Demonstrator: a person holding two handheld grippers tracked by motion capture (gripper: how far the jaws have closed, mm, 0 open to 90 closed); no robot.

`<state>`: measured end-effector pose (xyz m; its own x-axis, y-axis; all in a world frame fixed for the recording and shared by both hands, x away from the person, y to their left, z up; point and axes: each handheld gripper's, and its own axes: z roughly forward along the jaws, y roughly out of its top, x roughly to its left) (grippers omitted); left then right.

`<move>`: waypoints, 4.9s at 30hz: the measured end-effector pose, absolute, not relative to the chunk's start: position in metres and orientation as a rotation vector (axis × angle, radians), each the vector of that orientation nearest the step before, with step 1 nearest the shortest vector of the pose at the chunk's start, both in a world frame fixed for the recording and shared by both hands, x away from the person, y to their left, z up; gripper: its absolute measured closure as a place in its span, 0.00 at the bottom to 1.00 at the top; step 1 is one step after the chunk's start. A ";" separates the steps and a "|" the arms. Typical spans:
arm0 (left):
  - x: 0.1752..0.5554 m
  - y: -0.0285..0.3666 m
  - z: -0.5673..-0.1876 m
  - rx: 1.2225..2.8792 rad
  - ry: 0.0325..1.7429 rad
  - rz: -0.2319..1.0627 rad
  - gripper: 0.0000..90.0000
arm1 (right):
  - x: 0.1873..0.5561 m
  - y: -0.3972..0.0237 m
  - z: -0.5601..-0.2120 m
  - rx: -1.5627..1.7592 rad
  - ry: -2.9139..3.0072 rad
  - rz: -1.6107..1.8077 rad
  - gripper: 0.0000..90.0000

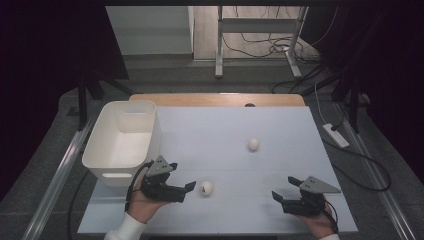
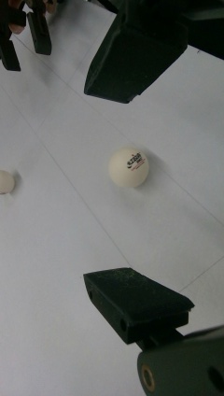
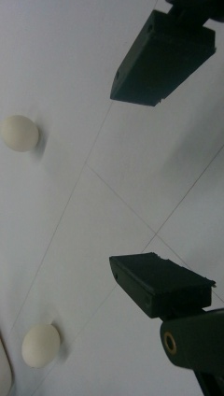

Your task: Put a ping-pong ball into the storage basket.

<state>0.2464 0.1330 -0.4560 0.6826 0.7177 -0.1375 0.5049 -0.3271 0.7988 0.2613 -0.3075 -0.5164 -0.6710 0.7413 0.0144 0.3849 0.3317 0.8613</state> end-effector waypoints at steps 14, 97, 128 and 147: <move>0.258 0.110 -0.444 2.061 0.891 0.319 0.11 | 0.263 -0.307 -0.517 1.009 2.219 1.279 0.17; 0.279 0.059 -0.511 2.414 0.895 0.180 0.41 | 0.262 -0.309 -0.519 1.029 2.220 1.244 0.16; 0.272 0.079 -0.486 2.246 0.866 0.214 0.57 | 0.262 -0.309 -0.519 1.036 2.211 1.238 0.16; 0.265 0.097 -0.465 2.075 0.871 0.274 0.56 | 0.264 -0.309 -0.519 1.031 2.222 1.229 0.16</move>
<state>0.2651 0.0966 -0.4647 0.7339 0.6698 -0.1133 0.4843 -0.3990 0.7786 0.2635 -0.3087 -0.5191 -0.6487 0.7610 0.0075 0.4105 0.3416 0.8454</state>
